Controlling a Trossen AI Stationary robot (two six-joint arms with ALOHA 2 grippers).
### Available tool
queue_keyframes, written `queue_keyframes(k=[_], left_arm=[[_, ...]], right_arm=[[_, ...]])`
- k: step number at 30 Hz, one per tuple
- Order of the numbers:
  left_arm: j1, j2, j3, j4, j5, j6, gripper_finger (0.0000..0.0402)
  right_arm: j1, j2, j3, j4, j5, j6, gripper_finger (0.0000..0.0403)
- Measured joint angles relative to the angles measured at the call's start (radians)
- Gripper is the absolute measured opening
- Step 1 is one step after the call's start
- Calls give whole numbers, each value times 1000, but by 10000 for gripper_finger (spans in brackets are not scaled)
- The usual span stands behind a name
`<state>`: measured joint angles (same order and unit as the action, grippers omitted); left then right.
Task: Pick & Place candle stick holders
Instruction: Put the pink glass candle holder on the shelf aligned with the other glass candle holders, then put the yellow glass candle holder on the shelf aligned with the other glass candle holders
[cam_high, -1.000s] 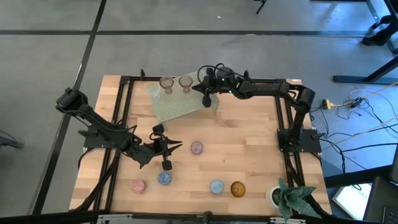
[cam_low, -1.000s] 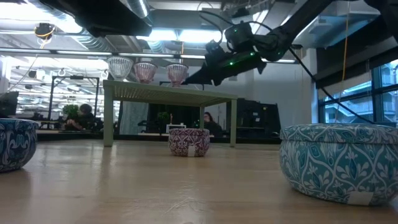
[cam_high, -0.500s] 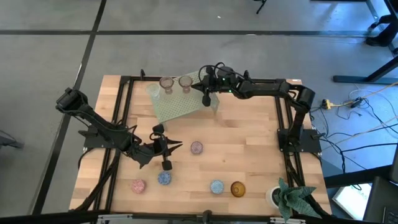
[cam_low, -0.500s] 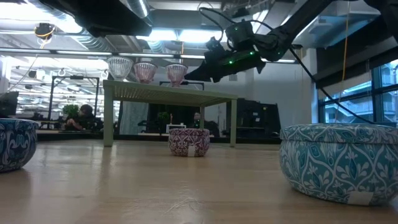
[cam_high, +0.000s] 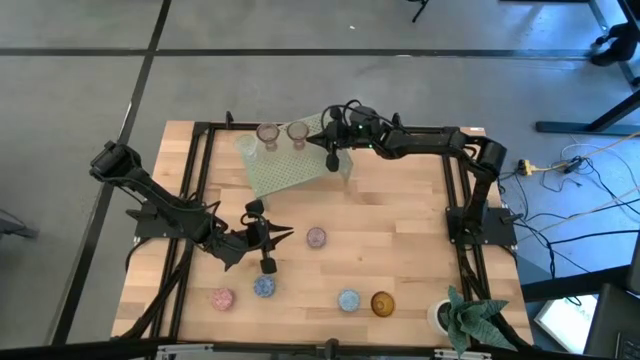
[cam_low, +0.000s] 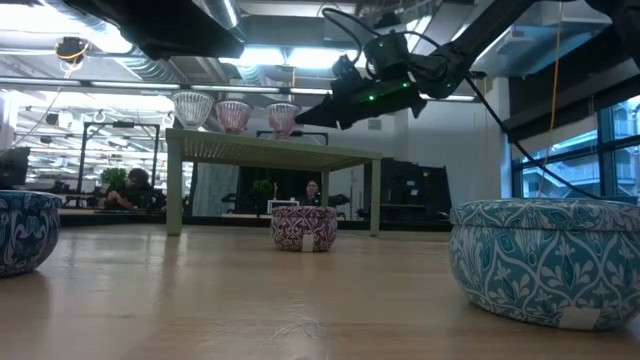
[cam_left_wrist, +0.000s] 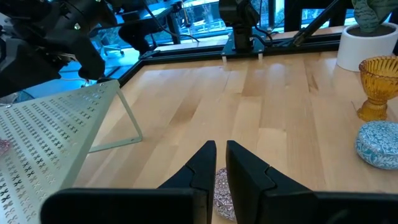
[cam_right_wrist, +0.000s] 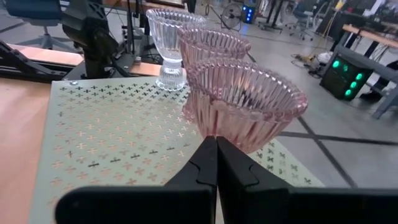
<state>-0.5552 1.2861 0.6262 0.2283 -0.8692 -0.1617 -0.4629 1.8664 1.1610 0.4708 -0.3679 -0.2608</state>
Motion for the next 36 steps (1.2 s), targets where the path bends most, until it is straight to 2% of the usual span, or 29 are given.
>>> queue_keyframes(k=[16,21,24,36], left_arm=[[0,0,0,0,0,8,31],[-1,0,0,0,0,2,31],[-6,0,0,0,8,1,31],[-7,0,0,0,25,-3,31]], right_arm=[[-2,0,38,27,-26,-12,0],[-2,0,38,-43,-20,-12,0],[-1,0,38,-45,11,-13,0],[15,-29,38,-75,18,-13,0]])
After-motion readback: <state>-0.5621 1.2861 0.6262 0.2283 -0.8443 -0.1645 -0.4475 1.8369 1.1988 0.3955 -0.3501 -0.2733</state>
